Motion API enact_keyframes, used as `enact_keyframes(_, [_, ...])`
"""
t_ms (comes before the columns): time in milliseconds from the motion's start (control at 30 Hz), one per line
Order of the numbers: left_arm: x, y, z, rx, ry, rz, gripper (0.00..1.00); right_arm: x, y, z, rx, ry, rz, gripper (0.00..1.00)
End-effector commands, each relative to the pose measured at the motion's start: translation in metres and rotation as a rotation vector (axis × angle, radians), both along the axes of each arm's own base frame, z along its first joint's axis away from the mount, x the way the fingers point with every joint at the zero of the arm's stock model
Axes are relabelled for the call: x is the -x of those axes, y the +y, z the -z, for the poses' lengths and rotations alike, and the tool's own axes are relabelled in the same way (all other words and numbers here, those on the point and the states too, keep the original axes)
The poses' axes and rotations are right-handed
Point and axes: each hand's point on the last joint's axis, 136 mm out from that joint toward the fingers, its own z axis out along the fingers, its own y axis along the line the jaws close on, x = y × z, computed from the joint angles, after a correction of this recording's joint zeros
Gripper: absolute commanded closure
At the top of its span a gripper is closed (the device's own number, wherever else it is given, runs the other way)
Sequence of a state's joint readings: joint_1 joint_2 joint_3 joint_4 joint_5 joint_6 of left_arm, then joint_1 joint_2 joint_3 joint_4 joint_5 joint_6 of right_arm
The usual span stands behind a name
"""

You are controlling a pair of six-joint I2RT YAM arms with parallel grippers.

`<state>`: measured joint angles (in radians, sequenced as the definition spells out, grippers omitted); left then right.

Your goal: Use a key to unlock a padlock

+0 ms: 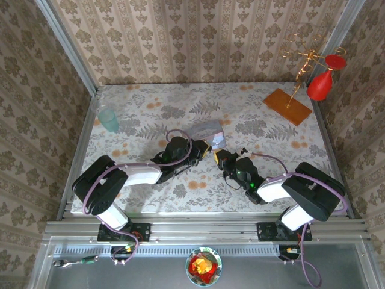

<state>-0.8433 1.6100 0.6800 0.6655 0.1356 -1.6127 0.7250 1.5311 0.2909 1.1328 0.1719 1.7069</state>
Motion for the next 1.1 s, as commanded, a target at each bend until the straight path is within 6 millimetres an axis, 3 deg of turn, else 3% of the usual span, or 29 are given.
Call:
enact_keyframes(0, [0.045,-0.049,-0.072,0.207,-0.106,0.229,1.00,0.020,0.049,-0.053,-0.125,-0.113,-0.263,1.00])
enact_keyframes(133, [0.053,-0.052,-0.066,0.179,-0.101,0.253,1.00,0.014,0.047,-0.060,-0.122,-0.115,-0.293,1.00])
enact_keyframes(333, [0.057,-0.062,-0.064,0.195,-0.094,0.275,1.00,0.019,0.074,-0.082,-0.114,-0.155,-0.419,1.00])
enact_keyframes(500, [0.057,-0.063,-0.064,0.190,-0.093,0.281,1.00,0.020,0.072,-0.081,-0.099,-0.165,-0.434,1.00])
enact_keyframes(600, [0.056,-0.060,-0.063,0.185,-0.090,0.280,1.00,0.018,0.066,-0.077,-0.082,-0.167,-0.431,1.00])
enact_keyframes(767, [0.053,-0.053,-0.062,0.173,-0.090,0.269,1.00,0.010,0.039,-0.049,-0.006,-0.105,-0.391,1.00])
enact_keyframes(1067, [0.049,-0.046,-0.062,0.168,-0.095,0.257,1.00,0.010,0.022,-0.040,0.031,-0.094,-0.387,1.00])
